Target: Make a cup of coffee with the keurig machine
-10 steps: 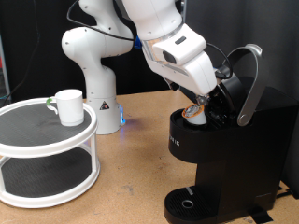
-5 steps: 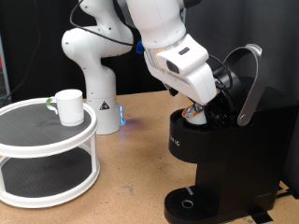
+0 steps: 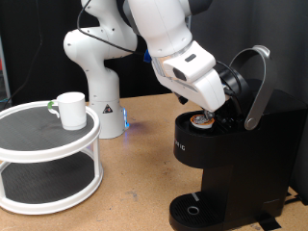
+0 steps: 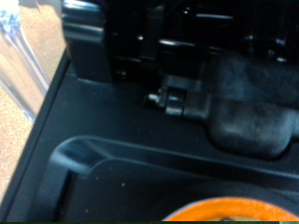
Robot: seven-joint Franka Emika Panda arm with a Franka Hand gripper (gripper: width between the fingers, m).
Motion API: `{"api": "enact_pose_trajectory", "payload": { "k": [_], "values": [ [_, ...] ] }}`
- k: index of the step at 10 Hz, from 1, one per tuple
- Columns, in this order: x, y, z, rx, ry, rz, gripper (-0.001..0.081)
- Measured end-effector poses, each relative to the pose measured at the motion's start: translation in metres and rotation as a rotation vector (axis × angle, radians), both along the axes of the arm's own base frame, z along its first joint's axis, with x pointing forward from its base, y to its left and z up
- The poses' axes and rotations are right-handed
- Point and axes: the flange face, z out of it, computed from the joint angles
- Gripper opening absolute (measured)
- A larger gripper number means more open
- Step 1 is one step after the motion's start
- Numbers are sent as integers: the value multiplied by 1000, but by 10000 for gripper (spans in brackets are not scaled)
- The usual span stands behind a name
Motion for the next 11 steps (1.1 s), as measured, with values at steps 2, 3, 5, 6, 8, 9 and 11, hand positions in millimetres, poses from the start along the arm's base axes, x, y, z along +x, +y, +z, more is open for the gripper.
{"api": "enact_pose_trajectory", "payload": {
  "k": [2,3,5,6,8,9,11],
  "values": [
    [0,0,2,22,-8,-8,803],
    [1,-2,6,33,-19,-15,803],
    [4,-15,25,38,-63,-39,803],
    [5,-25,35,30,-80,-46,803],
    [5,-40,45,-19,-87,-26,803],
    [5,-40,44,-13,-84,-30,803],
    [5,-41,45,31,-91,-46,803]
  ]
}}
